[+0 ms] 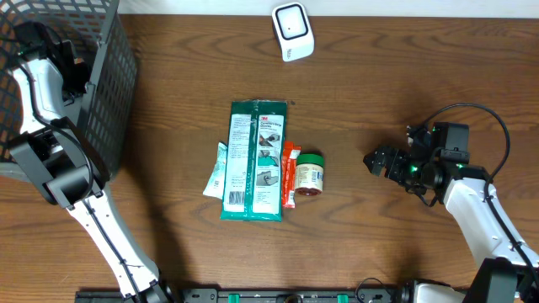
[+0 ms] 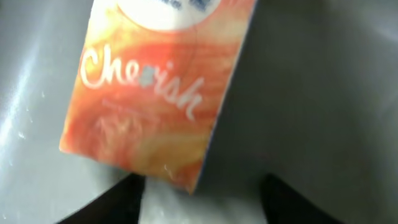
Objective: Scan the item barcode
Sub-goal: 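Reach into the basket and grasp the orange tissue pack with the left gripper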
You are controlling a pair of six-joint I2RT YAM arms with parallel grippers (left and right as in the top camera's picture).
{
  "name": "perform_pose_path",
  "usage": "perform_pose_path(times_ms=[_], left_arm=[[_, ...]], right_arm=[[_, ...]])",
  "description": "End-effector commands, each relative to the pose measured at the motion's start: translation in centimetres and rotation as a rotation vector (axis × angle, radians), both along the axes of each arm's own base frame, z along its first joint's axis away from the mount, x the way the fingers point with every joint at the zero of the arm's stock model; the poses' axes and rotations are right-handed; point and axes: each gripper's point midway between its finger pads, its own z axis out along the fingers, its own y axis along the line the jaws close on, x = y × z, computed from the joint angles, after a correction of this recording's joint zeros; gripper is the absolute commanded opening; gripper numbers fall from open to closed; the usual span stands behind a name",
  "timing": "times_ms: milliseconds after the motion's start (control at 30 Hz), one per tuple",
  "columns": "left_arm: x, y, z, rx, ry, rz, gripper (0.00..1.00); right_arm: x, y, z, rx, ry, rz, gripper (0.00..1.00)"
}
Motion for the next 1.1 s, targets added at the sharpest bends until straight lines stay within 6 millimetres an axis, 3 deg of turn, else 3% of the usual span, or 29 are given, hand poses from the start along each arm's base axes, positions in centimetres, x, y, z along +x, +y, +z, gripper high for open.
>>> perform_pose_path(times_ms=[0, 133, 233, 367, 533, 633, 667, 1067], left_arm=[[0.2, 0.1, 6.0, 0.039, -0.088, 0.004, 0.68], [-0.2, -0.2, 12.6, 0.066, -0.195, 0.039, 0.77], [-0.4, -0.8, 15.9, 0.053, -0.264, 0.058, 0.81], [0.3, -1.3, 17.8, 0.038, -0.336, 0.037, 0.83], [2.6, 0.9, 17.1, 0.123, -0.432, 0.057, 0.87], [3.7, 1.8, 16.1, 0.156, -0.490, 0.062, 1.00], [3.9, 1.9, 15.7, 0.162, -0.503, 0.061, 0.98], [3.8, 1.8, 7.7, 0.139, -0.455, 0.063, 0.98]], right_arm=[[0.5, -0.2, 0.8, 0.005, -0.023, -0.015, 0.99], [0.5, -0.2, 0.8, 0.005, -0.023, -0.015, 0.99], [0.5, -0.2, 0.8, 0.005, -0.023, -0.015, 0.99], [0.5, -0.2, 0.8, 0.005, -0.023, -0.015, 0.99], [0.5, -0.2, 0.8, 0.005, -0.023, -0.015, 0.99], [0.5, -0.2, 0.8, 0.005, -0.023, -0.015, 0.99], [0.5, -0.2, 0.8, 0.005, -0.023, -0.015, 0.99], [0.5, -0.2, 0.8, 0.005, -0.023, -0.015, 0.99]])
